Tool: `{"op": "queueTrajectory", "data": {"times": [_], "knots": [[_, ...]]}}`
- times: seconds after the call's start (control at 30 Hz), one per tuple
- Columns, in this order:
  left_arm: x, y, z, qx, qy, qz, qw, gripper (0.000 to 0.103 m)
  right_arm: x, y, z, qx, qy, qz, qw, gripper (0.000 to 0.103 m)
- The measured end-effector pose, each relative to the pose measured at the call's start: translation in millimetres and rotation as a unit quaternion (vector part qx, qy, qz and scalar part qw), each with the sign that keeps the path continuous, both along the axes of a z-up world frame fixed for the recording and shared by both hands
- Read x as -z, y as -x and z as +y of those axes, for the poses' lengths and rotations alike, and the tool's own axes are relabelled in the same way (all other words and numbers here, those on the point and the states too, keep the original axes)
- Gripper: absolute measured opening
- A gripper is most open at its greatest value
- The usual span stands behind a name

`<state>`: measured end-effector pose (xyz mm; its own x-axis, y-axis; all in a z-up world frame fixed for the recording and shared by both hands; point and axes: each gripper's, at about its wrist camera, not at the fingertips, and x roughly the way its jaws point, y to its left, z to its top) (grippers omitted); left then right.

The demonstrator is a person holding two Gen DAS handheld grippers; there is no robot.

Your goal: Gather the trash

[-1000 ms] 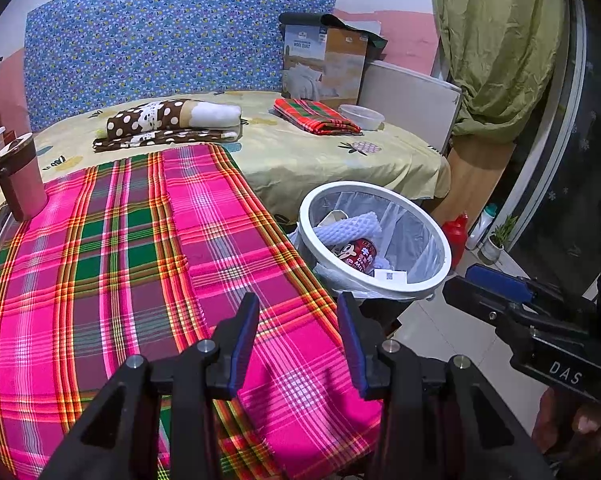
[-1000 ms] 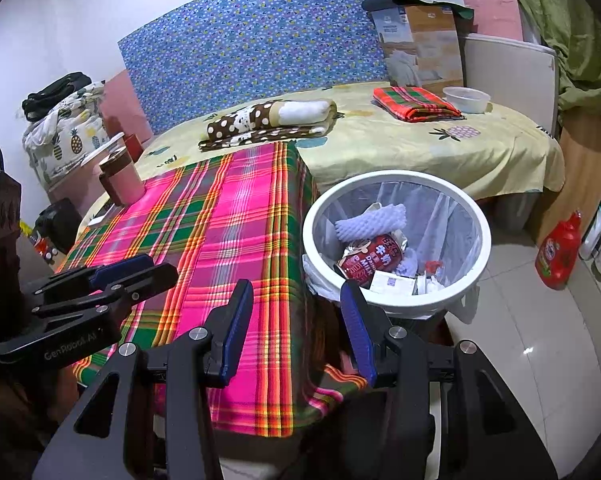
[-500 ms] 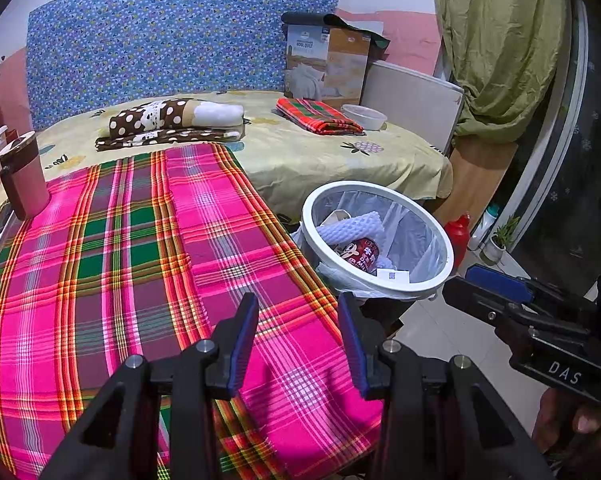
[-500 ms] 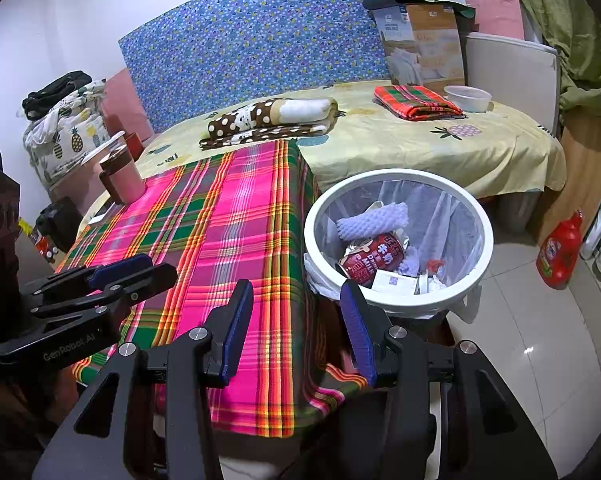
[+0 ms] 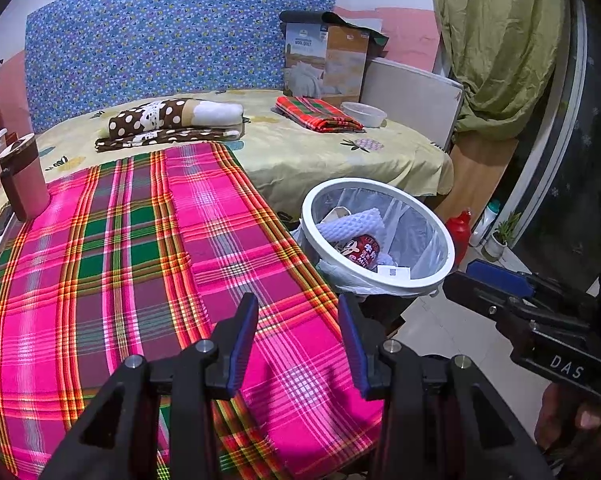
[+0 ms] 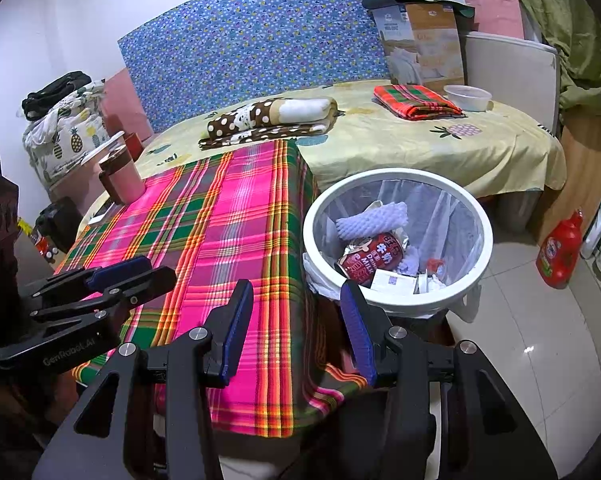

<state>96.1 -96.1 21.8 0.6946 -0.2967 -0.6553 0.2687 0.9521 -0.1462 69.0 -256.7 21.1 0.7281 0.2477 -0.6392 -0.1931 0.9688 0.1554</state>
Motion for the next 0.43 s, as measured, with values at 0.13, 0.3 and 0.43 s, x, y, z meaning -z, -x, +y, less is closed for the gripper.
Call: {"op": "queueTrajectory", "data": {"times": [0.13,0.3,0.43], "knots": [[-0.9,-0.5,-0.9,-0.003,0.002,-0.002,1.0,0.043,0.0,-0.2,-0.3,0.0,0.0,0.0,1.0,0.048],[-1.1,-0.1,-2.1,-0.002,0.001,-0.003,1.0,0.043,-0.2,-0.6,-0.9,0.0,0.0,0.0,1.0,0.048],[-0.9,-0.1,-2.5,-0.003,0.001,-0.003,1.0,0.043,-0.1,-0.4,-0.4,0.0,0.0,0.0,1.0,0.048]]}}
